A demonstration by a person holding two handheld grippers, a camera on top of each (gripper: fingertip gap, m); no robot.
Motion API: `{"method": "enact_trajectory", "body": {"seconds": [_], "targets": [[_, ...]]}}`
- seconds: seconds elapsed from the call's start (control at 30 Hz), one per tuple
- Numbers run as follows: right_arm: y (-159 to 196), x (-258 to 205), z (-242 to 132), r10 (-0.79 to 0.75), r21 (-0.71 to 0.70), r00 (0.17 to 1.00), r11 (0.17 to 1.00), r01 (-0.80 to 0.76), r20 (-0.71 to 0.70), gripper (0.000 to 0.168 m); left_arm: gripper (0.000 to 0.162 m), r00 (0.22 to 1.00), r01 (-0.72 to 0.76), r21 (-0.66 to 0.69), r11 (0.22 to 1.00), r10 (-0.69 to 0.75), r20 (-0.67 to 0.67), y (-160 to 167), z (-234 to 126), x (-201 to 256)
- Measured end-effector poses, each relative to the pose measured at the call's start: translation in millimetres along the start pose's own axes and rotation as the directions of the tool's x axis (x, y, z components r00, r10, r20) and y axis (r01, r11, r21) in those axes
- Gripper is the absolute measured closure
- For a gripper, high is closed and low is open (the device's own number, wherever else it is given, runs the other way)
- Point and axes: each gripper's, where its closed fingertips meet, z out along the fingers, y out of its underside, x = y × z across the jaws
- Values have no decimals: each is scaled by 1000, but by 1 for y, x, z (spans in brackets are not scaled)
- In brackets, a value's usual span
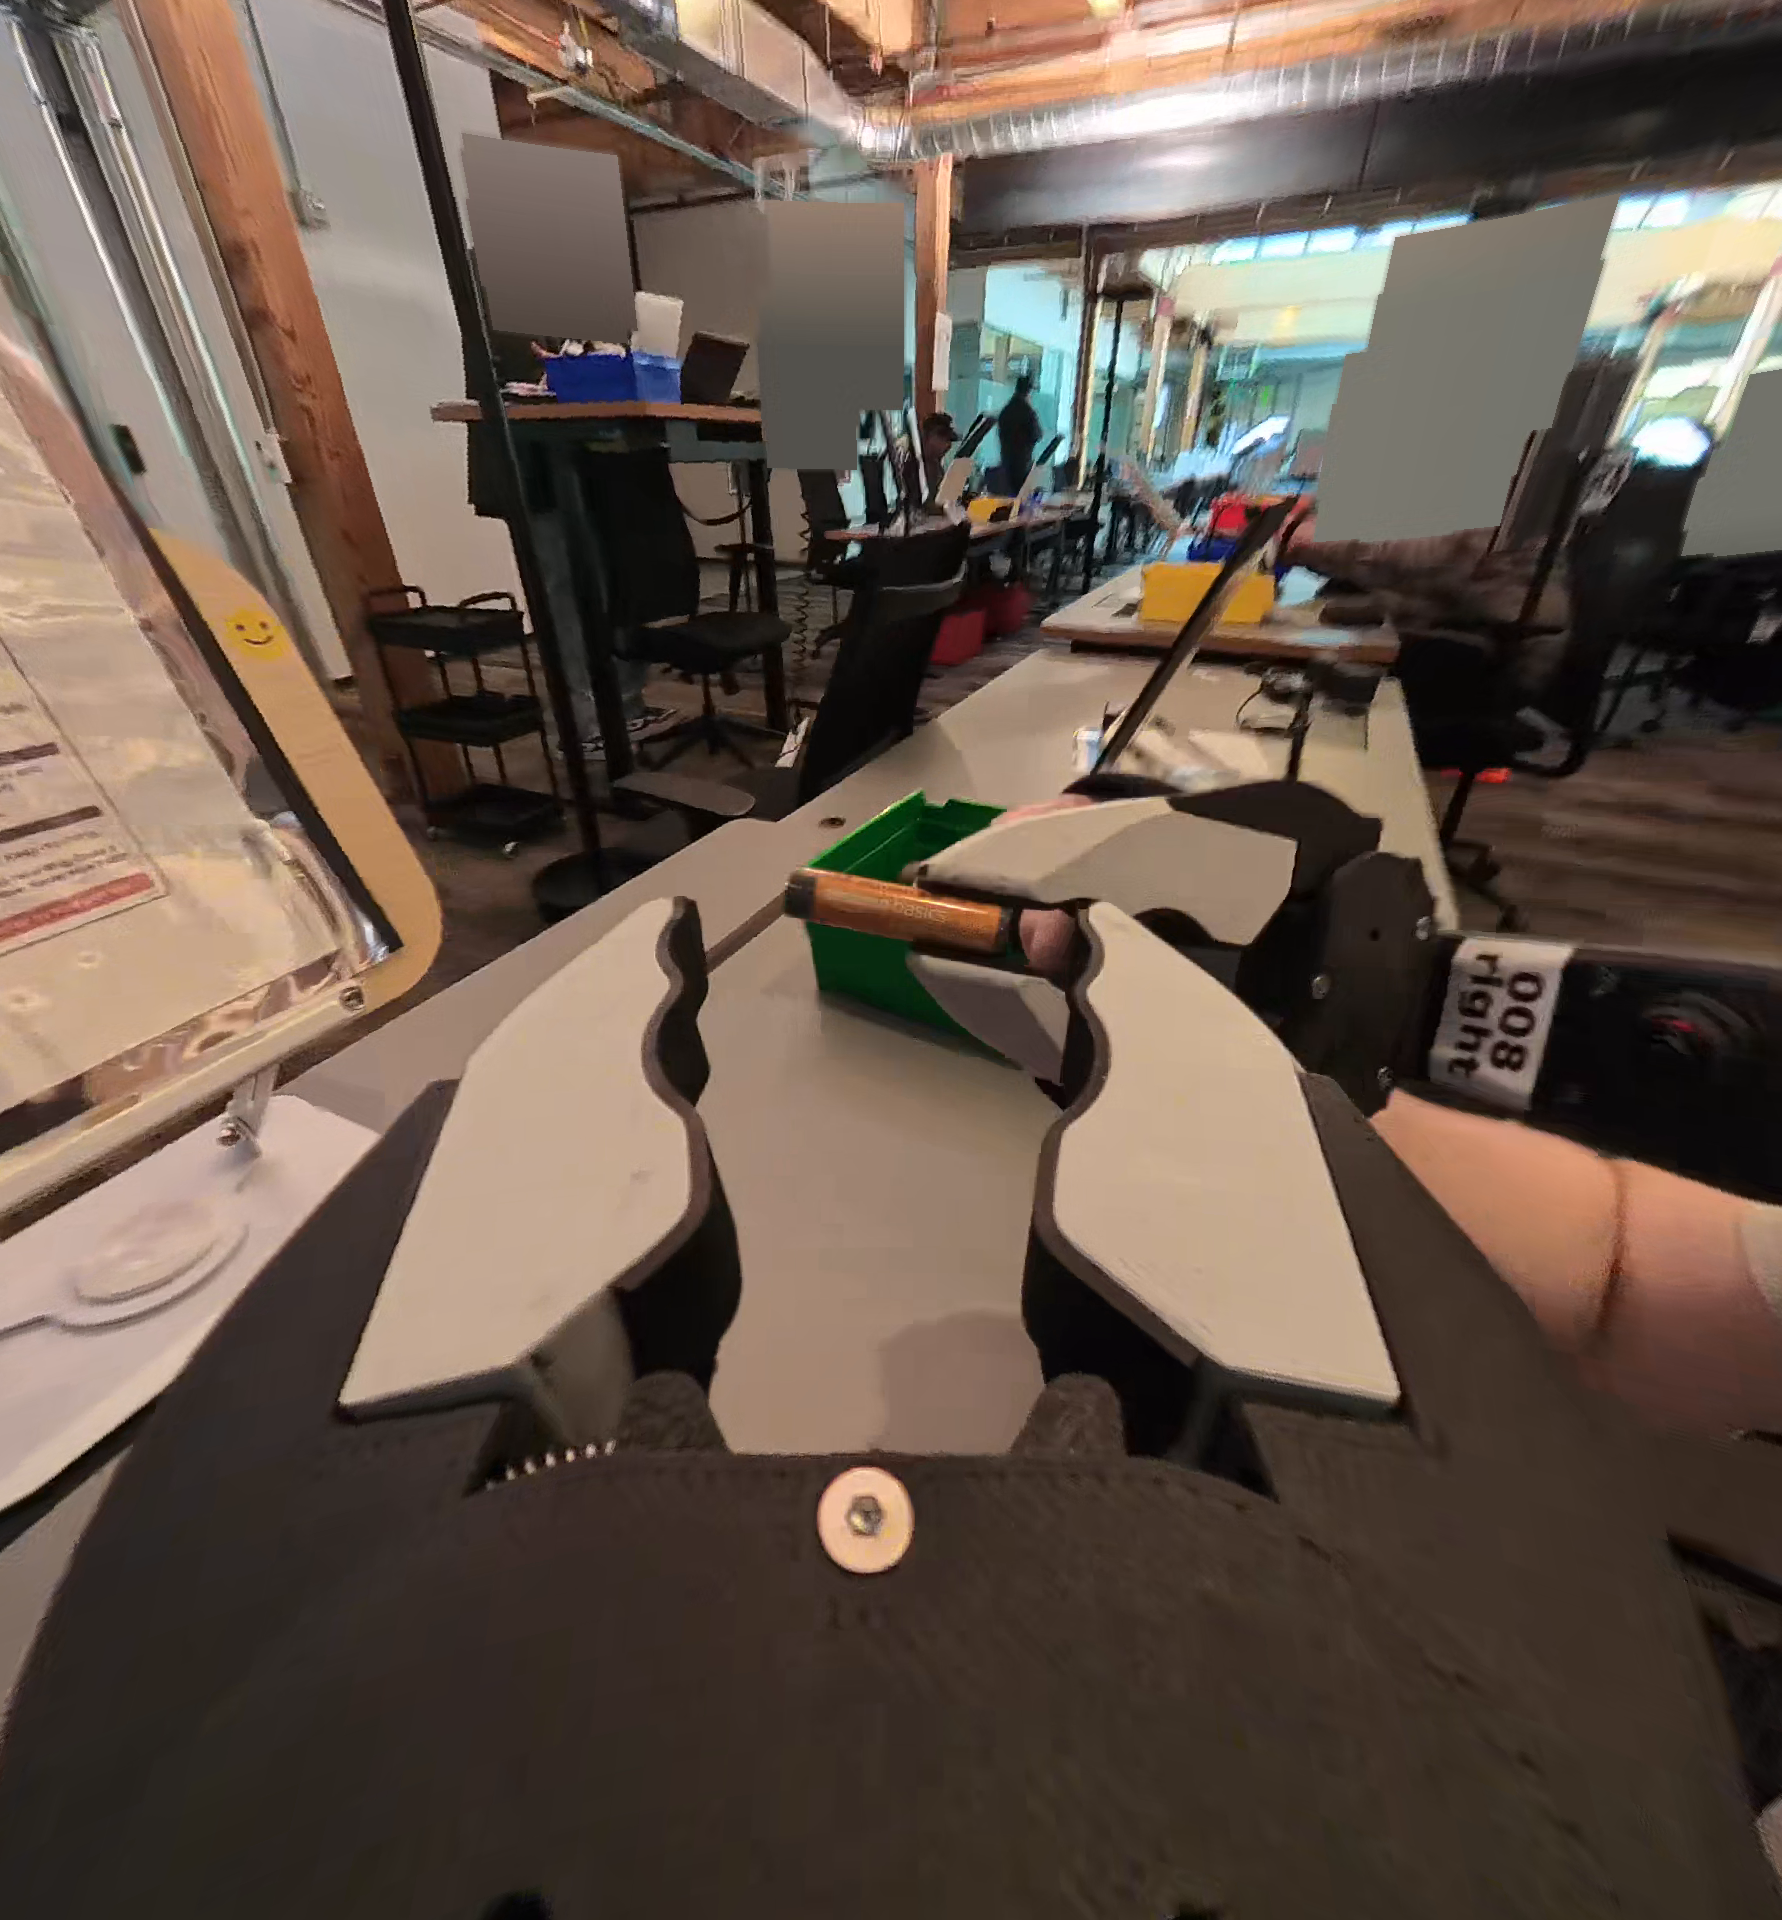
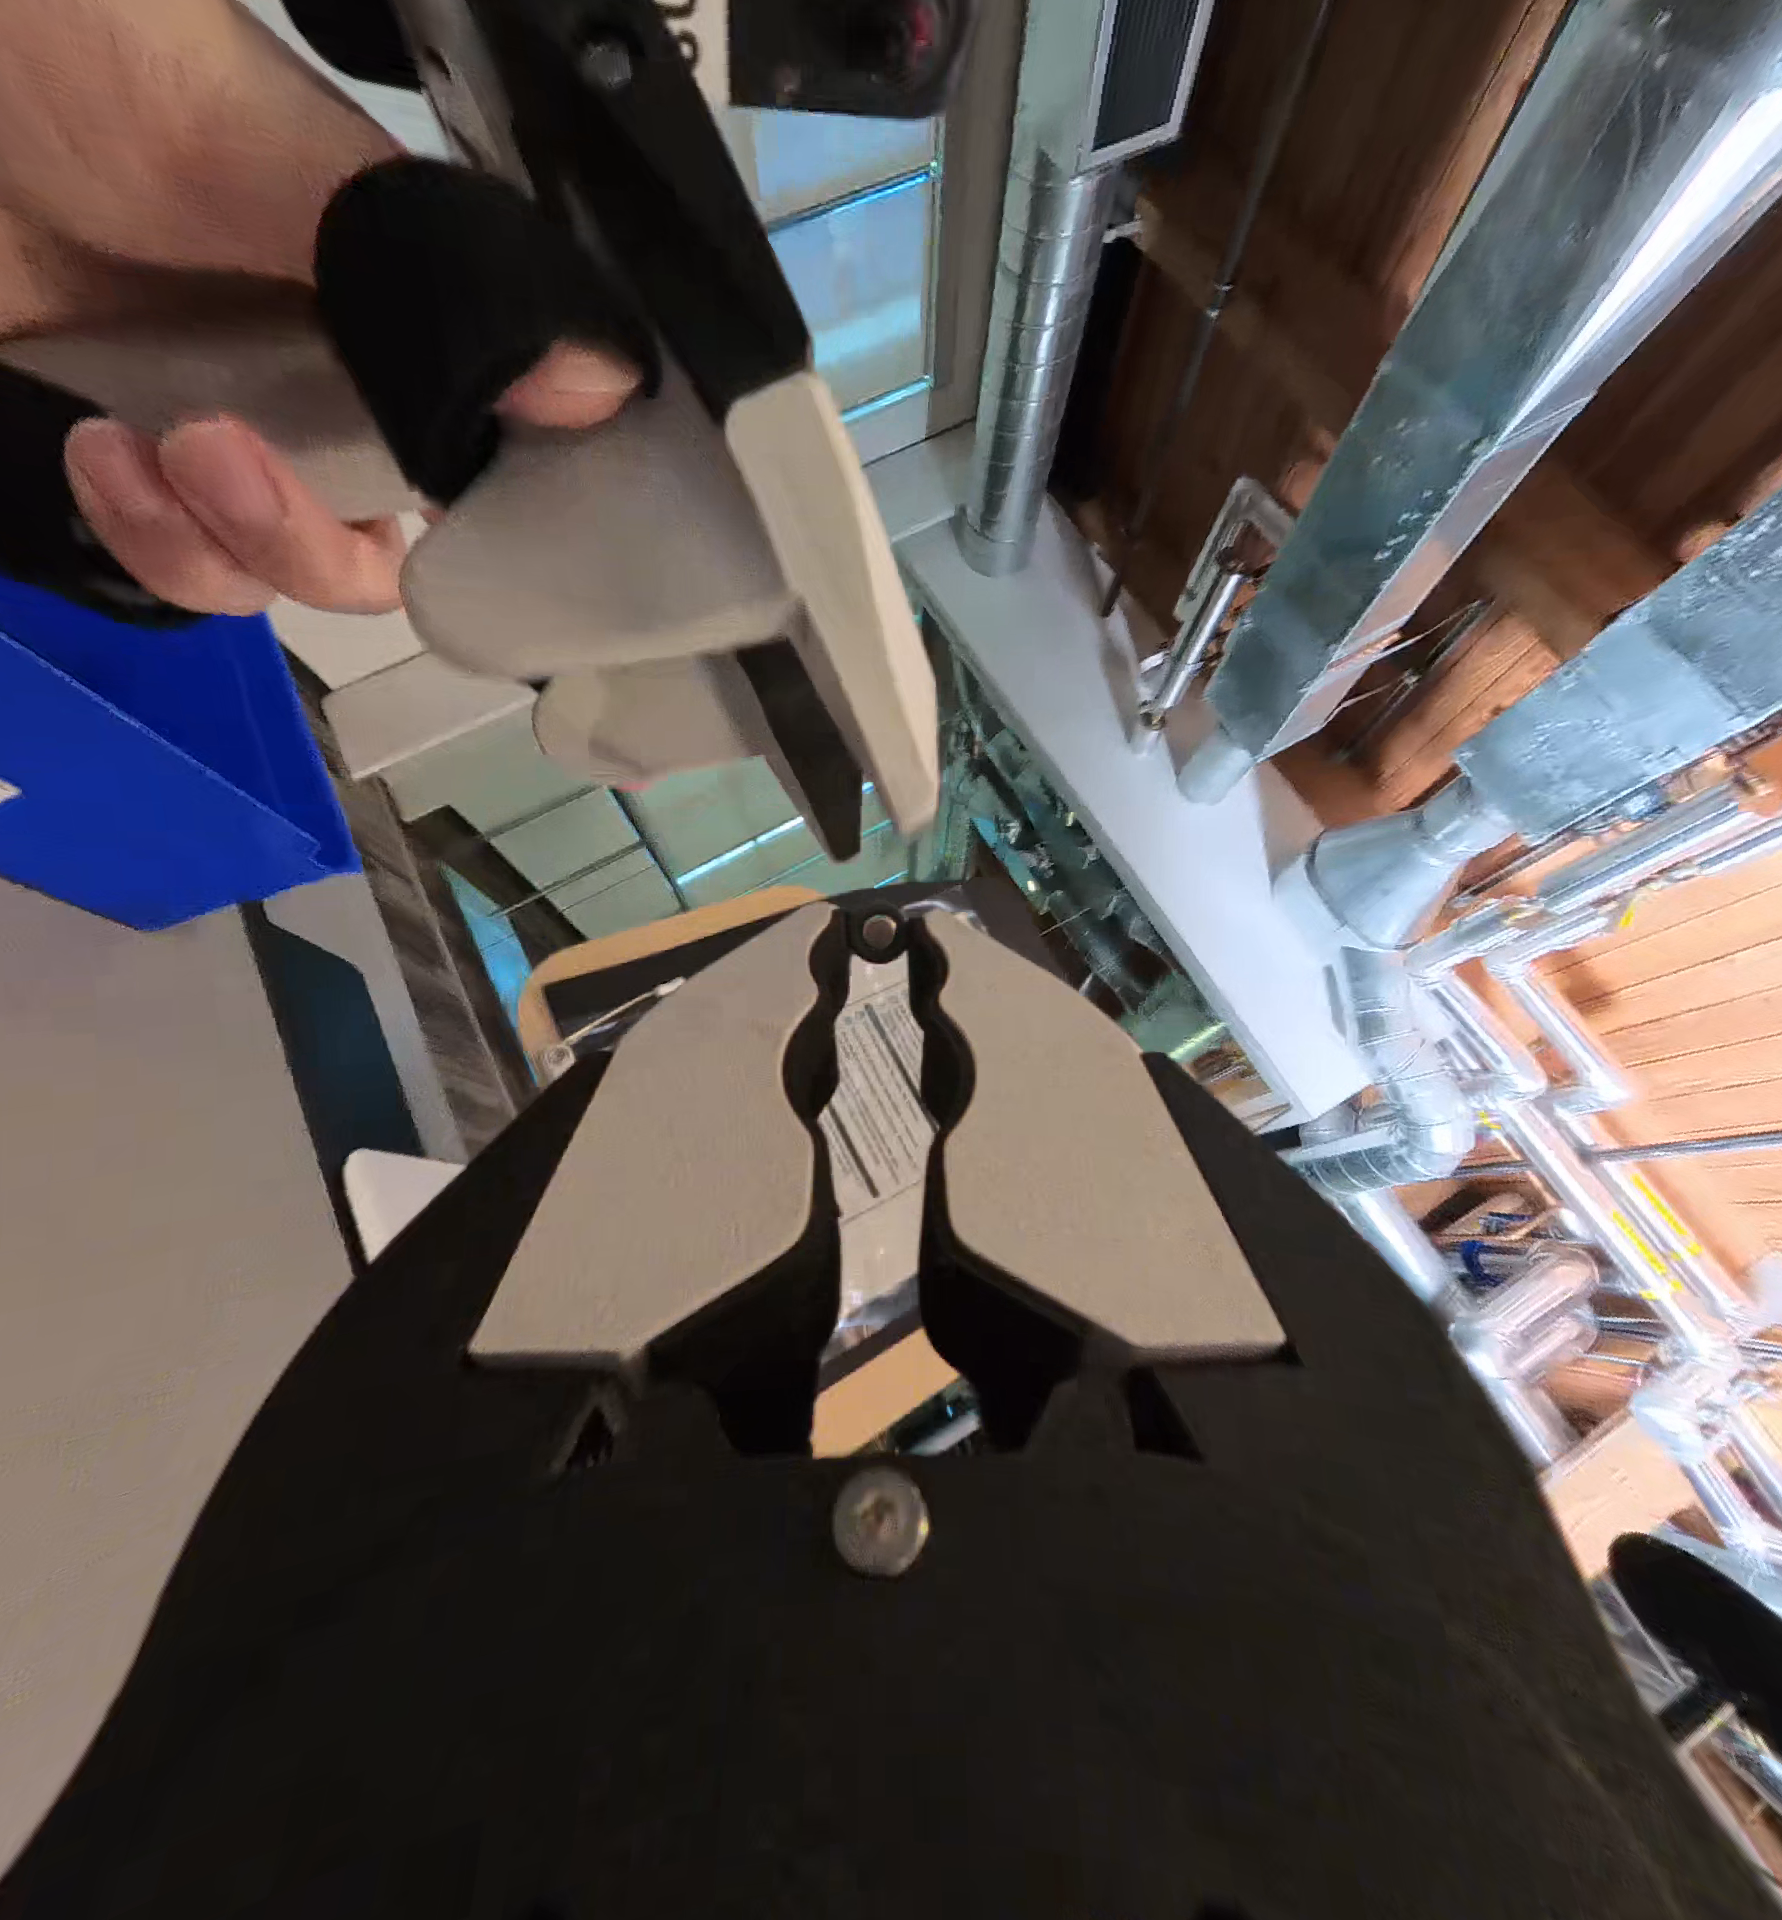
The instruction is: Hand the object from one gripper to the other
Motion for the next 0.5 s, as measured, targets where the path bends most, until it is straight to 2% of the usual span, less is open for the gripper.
{"method": "enact_trajectory", "body": {"seconds": [0.13, 0.2, 0.33, 0.5], "targets": [[-8, -6, 2, -58, 4, 998, 998, 58, -6, 157, 101, 977, -171, -69, 983, 178, 114, 6, 0, -4], [-7, -8, 2, -85, -8, 996, 996, 85, 3, 157, 109, 962, -235, -89, 968, 245, 123, 8, 0, -3], [-11, -15, -1, -105, 40, 994, 994, 104, 42, 157, 112, 930, -342, -126, 931, 355, 99, 13, 0, 3], [-19, -17, -5, -151, 99, 988, 984, 149, 18, 157, 112, 952, -299, -146, 943, 306, 30, 17, -3, 10]]}}
